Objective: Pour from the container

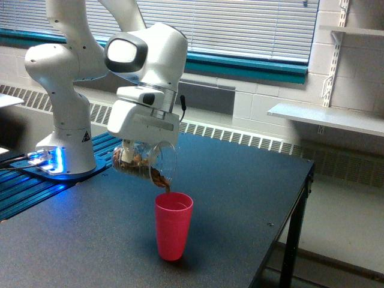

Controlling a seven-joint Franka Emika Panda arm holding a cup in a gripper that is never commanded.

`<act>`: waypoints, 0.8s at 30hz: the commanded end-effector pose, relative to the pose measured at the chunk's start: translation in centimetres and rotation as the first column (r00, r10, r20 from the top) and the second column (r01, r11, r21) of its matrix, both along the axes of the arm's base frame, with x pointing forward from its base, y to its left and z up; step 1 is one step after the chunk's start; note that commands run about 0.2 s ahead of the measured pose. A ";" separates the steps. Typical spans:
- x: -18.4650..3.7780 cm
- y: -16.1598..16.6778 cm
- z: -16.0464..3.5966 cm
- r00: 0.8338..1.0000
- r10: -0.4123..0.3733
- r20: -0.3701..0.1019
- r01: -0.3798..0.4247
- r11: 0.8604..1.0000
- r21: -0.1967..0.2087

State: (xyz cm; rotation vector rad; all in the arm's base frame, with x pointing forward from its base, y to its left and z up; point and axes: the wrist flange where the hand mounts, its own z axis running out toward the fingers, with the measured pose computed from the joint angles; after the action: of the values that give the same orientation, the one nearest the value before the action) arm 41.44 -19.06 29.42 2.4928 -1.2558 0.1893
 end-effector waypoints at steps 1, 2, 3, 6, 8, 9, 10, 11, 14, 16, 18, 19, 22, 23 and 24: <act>0.9 0.7 0.4 1.000 0.005 -0.011 -0.005 1.000 -0.023; 0.9 0.7 0.3 1.000 0.007 -0.015 -0.007 1.000 -0.025; 1.0 0.8 0.3 1.000 0.008 -0.020 -0.008 1.000 -0.026; 1.1 1.1 0.3 1.000 0.006 -0.023 -0.007 1.000 -0.027; 1.2 1.1 0.3 0.999 0.011 -0.032 -0.012 0.999 -0.031; 1.2 1.2 0.3 0.999 0.010 -0.037 -0.011 0.999 -0.033; 1.3 1.2 0.3 0.999 0.009 -0.041 -0.010 0.999 -0.037; 1.3 1.3 0.3 0.999 0.007 -0.044 -0.009 0.999 -0.040; 1.4 1.4 0.3 0.999 0.005 -0.051 -0.007 0.999 -0.045; 1.5 1.6 0.3 0.998 -0.001 -0.056 -0.002 0.999 -0.049; 1.5 1.6 0.3 0.998 -0.003 -0.062 0.000 0.999 -0.052; 1.5 1.6 0.3 0.998 -0.006 -0.065 0.002 0.998 -0.055; 1.6 1.7 0.2 0.998 -0.012 -0.069 0.008 0.998 -0.061; 1.6 1.7 0.2 0.997 -0.016 -0.071 0.011 0.998 -0.064; 1.6 1.7 0.2 0.997 -0.017 -0.072 0.012 0.998 -0.065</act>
State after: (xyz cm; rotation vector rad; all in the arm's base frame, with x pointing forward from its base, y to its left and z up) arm 42.63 -17.63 29.41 2.4395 -1.2066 0.1240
